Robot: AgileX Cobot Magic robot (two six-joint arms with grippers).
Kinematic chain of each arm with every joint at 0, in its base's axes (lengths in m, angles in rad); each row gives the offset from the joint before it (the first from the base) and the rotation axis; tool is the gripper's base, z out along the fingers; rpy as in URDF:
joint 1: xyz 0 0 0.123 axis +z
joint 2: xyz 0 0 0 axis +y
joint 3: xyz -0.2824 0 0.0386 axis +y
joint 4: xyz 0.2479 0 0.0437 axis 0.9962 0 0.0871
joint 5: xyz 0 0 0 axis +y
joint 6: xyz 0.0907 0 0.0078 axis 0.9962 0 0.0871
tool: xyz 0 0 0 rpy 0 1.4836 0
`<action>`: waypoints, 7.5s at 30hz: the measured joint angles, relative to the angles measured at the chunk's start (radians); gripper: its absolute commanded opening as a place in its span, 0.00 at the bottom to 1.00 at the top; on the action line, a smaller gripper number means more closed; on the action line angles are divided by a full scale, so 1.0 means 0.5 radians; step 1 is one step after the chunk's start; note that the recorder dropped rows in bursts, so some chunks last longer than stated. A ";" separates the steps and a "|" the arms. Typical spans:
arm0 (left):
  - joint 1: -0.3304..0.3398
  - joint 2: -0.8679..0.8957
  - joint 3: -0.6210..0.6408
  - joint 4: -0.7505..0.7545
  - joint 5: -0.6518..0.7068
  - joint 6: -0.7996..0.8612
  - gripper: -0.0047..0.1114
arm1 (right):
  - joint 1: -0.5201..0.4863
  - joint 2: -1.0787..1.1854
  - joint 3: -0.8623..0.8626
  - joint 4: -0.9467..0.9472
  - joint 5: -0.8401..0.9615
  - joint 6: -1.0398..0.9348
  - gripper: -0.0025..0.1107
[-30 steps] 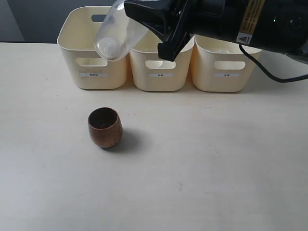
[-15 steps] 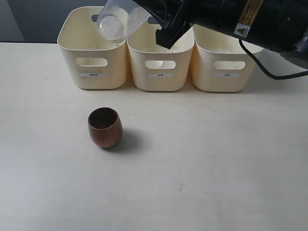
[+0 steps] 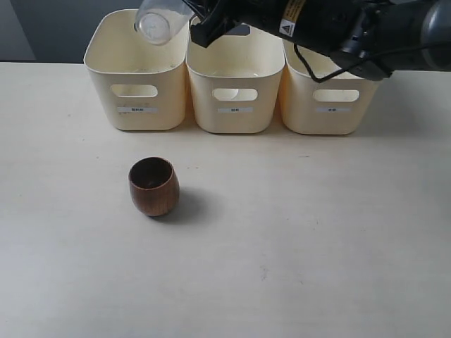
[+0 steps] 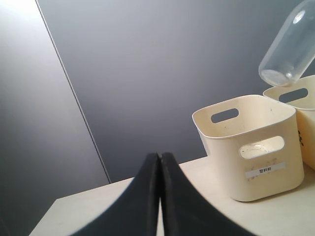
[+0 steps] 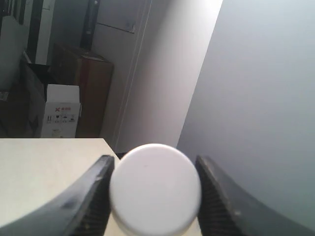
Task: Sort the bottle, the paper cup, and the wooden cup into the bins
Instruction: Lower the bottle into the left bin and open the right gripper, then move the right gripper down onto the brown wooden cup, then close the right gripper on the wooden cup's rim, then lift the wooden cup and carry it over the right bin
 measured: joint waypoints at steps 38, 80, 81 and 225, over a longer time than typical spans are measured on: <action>0.000 0.000 0.000 0.000 0.000 0.000 0.04 | 0.242 0.585 -0.674 0.040 0.941 -0.004 0.50; 0.000 0.000 0.000 0.000 0.000 0.000 0.04 | 0.448 -0.005 0.186 -1.894 0.552 1.429 0.50; 0.000 0.000 0.000 0.000 0.000 0.000 0.04 | 0.454 0.012 0.186 -1.894 0.555 1.413 0.50; 0.000 0.000 0.000 0.000 0.000 0.000 0.04 | -0.399 0.443 -0.295 -1.346 1.695 1.774 0.02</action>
